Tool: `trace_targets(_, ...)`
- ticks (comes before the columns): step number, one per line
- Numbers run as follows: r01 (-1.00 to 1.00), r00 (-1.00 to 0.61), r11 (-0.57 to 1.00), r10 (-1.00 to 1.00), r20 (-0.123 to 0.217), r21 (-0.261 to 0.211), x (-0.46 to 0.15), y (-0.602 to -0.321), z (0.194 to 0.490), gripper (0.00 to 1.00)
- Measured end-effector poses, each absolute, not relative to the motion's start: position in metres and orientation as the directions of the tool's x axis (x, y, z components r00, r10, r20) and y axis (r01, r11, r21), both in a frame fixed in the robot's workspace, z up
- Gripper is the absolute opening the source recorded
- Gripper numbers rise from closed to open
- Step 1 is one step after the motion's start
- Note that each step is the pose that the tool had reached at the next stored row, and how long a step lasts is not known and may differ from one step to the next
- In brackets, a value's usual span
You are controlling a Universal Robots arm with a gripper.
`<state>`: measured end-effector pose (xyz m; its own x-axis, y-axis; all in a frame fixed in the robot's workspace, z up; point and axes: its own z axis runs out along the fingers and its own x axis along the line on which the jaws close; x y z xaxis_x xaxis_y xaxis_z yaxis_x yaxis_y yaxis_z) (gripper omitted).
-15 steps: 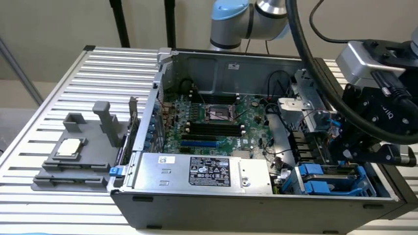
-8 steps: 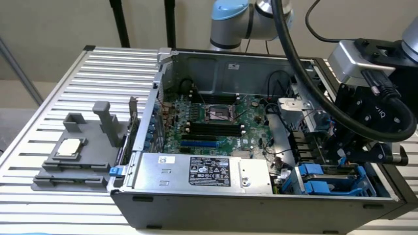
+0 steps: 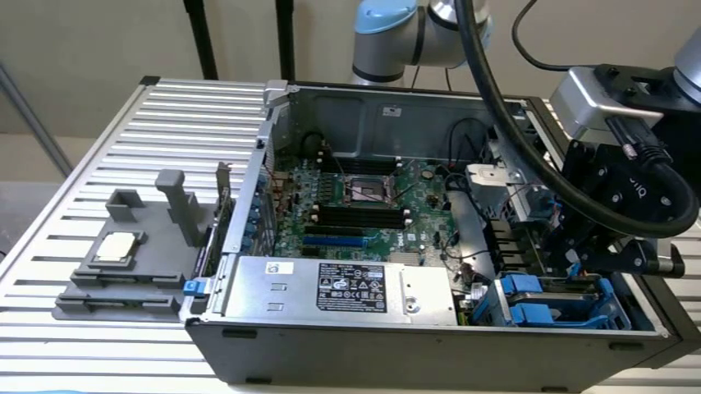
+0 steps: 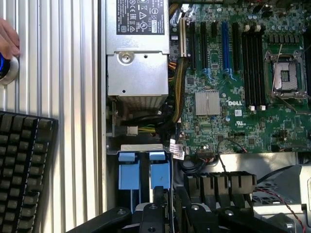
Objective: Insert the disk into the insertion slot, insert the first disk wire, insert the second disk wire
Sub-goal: 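Insert the second disk wire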
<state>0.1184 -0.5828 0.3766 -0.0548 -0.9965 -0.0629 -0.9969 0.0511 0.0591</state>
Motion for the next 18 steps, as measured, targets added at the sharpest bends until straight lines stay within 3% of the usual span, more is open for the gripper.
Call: trace_targets(18, -0.997, -0.055, 0.051, -0.997, -0.058, 0.059, 0.128, -0.57, 0.376, 0.25)
